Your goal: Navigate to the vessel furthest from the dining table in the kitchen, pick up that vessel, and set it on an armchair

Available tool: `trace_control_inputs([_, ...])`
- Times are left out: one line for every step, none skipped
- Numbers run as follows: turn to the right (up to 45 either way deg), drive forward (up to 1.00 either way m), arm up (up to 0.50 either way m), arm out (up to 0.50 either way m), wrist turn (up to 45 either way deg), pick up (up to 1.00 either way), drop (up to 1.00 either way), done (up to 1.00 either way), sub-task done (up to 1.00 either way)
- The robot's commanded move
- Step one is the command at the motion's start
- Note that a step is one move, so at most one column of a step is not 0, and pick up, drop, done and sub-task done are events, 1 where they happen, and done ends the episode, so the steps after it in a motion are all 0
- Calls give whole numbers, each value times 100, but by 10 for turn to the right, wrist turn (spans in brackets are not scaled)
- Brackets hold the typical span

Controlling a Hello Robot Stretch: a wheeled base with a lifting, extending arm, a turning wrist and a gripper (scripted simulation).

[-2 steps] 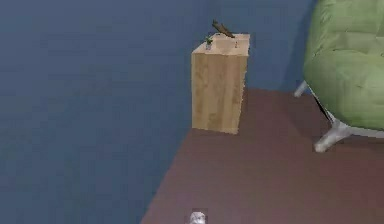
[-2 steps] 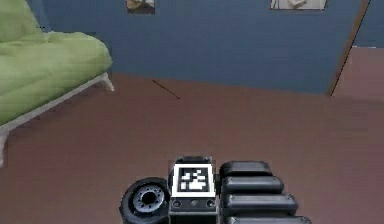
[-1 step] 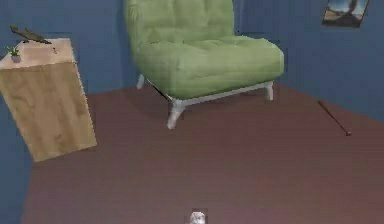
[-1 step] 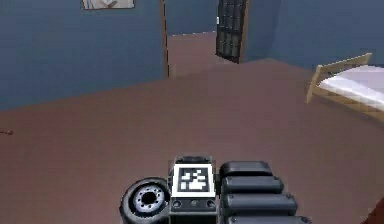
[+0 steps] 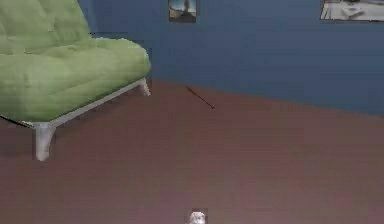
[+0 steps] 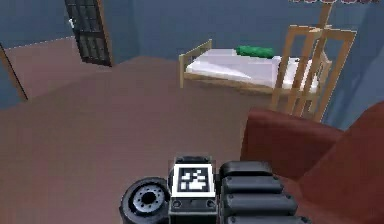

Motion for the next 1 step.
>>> trace_control_inputs([450,0,0,0,0,0,0,0,0])
